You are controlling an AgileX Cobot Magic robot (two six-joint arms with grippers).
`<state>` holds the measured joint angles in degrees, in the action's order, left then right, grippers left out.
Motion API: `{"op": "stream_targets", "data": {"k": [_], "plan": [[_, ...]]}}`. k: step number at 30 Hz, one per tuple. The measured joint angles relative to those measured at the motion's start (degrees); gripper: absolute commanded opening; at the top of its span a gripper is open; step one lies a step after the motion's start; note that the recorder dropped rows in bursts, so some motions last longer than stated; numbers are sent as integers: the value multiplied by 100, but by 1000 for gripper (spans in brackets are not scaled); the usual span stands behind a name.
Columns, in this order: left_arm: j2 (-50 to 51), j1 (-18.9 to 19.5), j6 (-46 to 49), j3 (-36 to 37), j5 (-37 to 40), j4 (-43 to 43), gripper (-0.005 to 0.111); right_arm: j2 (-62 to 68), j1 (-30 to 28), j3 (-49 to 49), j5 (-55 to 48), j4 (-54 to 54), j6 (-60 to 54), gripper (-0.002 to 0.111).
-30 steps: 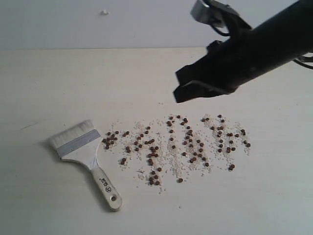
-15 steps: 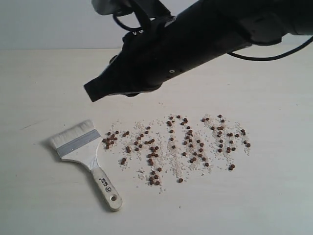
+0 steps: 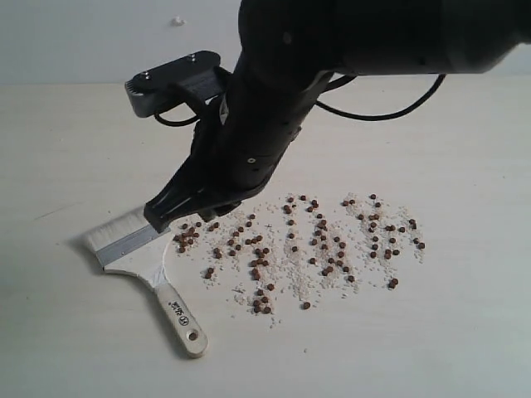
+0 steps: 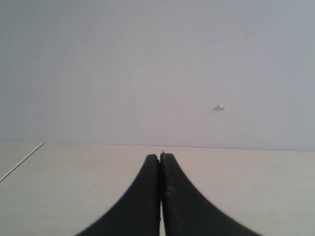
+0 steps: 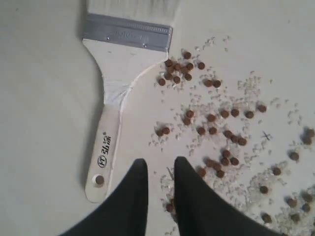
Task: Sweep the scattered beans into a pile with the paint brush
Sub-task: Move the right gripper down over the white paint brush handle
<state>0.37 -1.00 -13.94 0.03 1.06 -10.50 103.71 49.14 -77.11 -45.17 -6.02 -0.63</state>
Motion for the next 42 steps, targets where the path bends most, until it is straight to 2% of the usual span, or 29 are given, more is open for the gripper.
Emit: {"op": "stream_targets", "data": {"k": [2, 6, 9, 13, 15, 20, 28, 33, 38, 42], "plan": [[0, 0, 0, 0, 0, 0, 0, 86, 37, -11, 167, -181, 0, 21], [0, 0, 0, 0, 0, 0, 0, 269, 74, -22, 383, -472, -342, 29], [0, 0, 0, 0, 0, 0, 0, 408, 84, -47, 383, -273, -473, 29], [0, 0, 0, 0, 0, 0, 0, 586, 203, -184, 360, 182, -109, 29], [0, 0, 0, 0, 0, 0, 0, 665, 260, -286, 171, 326, 17, 31], [0, 0, 0, 0, 0, 0, 0, 1012, 371, -525, -940, 752, 111, 46], [0, 0, 0, 0, 4, 0, 0, 1206, 505, -560, -1325, 867, -15, 46], [0, 0, 0, 0, 4, 0, 0, 1206, 505, -560, -906, 642, 246, 46], [0, 0, 0, 0, 4, 0, 0, 1271, 515, -560, -185, -336, -203, 54], [0, 0, 0, 0, 4, 0, 0, 1455, 515, -767, 0, -590, -319, 55]]}}
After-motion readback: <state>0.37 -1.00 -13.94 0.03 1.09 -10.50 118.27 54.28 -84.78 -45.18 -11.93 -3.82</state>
